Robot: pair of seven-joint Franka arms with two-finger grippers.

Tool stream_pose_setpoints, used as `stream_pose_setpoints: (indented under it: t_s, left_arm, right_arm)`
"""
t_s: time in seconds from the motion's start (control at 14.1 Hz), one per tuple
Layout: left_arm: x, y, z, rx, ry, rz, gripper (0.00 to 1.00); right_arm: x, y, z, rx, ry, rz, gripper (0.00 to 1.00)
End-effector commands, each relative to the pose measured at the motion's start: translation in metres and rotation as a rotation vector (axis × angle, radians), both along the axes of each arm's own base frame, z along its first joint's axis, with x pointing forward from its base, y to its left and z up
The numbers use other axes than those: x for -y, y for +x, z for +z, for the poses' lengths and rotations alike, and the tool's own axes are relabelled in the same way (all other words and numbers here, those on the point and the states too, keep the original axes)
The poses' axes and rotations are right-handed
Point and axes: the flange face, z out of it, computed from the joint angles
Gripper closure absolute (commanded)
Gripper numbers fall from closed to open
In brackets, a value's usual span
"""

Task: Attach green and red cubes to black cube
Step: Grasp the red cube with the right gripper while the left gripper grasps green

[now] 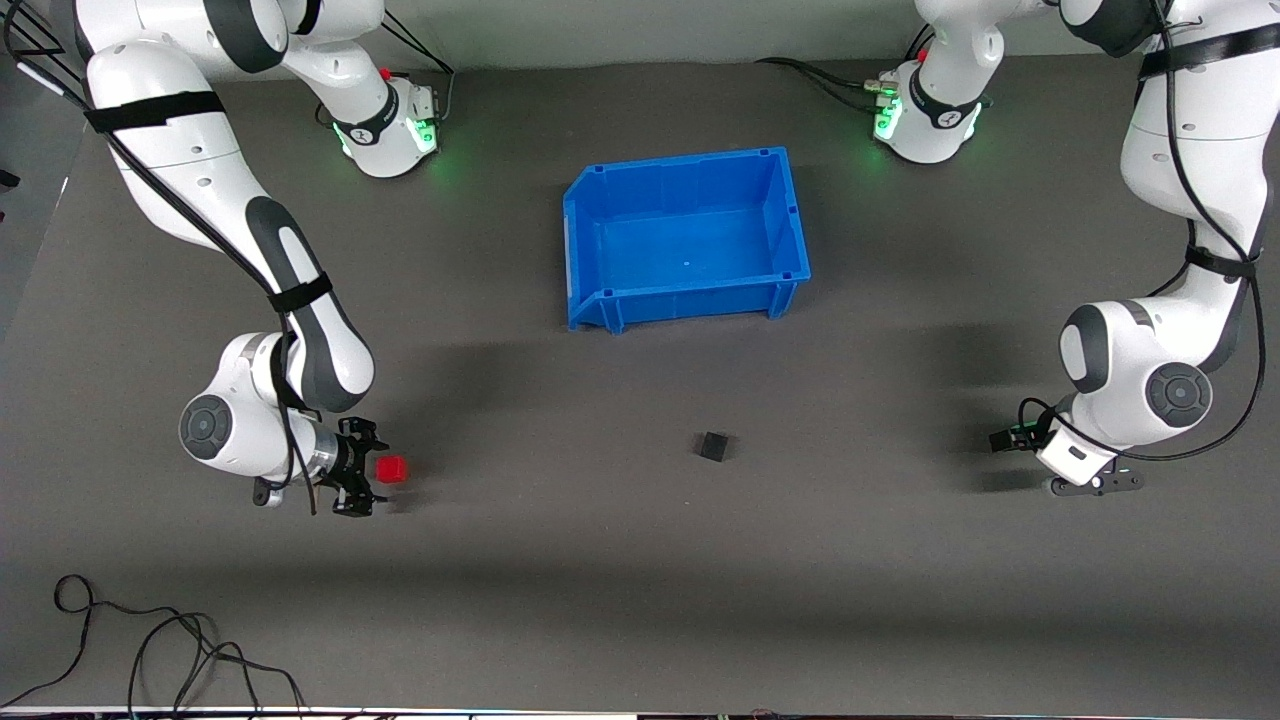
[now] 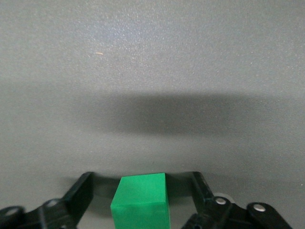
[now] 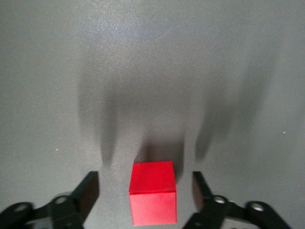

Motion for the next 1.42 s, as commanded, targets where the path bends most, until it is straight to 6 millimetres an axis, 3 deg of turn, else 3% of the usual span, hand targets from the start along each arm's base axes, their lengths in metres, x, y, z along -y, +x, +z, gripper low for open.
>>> stream_pose_setpoints:
  t_s: [0.0,0.43,0.71,0.85,1.07,1.35]
  left_arm:
    - [-0.001,-0.008,0.009,0.007,0.001,0.016,0.41]
    - [0.002,-0.009,0.010,0.000,0.001,0.051,1.00]
    - [0.026,-0.008,0.027,-0.030,0.004,0.223,1.00]
    - [0.058,-0.003,0.034,-0.053,-0.011,0.431,1.00]
    - [0.129,0.013,0.058,-0.044,-0.045,0.726,1.00]
    - [0.209,0.014,0.079,-0.105,-0.099,0.960,1.00]
  right_arm:
    - [-0.003,0.002,-0.001,0.012,0.021,0.017,0.36]
    - [-0.003,0.004,0.003,0.014,0.023,0.034,0.76]
    - [-0.006,0.009,0.016,0.010,0.030,0.041,0.76]
    - [-0.010,0.015,0.031,-0.011,0.043,0.051,0.76]
    - [-0.016,0.020,0.048,-0.025,0.053,0.062,0.77]
    - [-0.059,0.018,0.056,-0.017,0.100,0.065,0.81]
